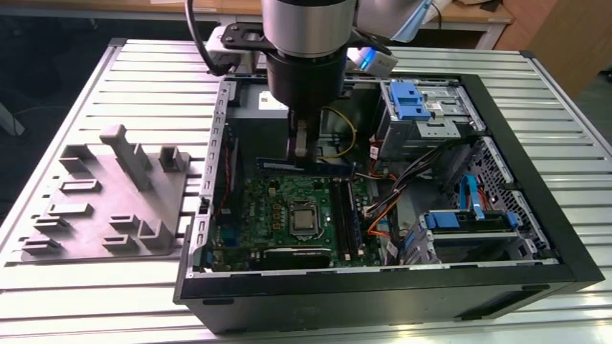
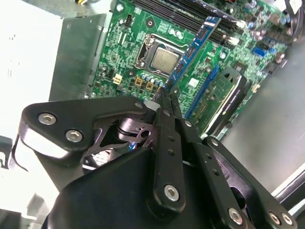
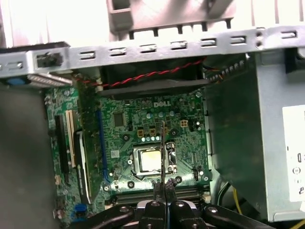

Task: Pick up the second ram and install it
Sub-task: 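Insert the second ram into the second slot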

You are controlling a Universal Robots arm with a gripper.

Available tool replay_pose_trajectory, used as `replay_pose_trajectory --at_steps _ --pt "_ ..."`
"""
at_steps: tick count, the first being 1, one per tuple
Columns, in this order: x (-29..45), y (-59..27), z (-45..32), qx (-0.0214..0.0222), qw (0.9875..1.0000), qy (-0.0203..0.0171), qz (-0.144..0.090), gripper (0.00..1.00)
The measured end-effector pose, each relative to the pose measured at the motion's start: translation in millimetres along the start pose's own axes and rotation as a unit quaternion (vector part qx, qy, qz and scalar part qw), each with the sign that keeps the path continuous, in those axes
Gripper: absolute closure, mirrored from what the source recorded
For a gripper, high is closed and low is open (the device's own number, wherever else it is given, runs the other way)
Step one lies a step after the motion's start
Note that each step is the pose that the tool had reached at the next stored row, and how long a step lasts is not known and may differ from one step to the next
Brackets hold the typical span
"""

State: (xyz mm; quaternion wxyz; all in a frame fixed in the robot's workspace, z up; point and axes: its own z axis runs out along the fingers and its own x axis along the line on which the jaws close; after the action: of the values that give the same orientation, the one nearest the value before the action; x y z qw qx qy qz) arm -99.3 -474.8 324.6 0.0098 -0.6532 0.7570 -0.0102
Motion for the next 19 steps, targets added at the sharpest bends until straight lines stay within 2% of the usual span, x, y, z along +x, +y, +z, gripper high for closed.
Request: replay_pose_trajectory --at_steps 2,5,8,10,15,19 --pt "0.0 0.0 0.4 0.0 0.9998 0.0005 0.018 0.89" --pt "0.0 0.0 0.8 0.0001 0.999 0.0013 0.046 0.89" --pt "0.0 0.0 1.1 0.0001 0.9974 0.0021 0.072 0.89" --pt "0.0 0.1 1.2 0.0001 0.9959 0.0026 0.091 0.89" --pt "0.0 0.1 1.5 0.0002 0.9908 0.0039 0.136 0.89" --pt "0.0 0.0 1.9 0.0003 0.9851 0.0049 0.172 0.89"
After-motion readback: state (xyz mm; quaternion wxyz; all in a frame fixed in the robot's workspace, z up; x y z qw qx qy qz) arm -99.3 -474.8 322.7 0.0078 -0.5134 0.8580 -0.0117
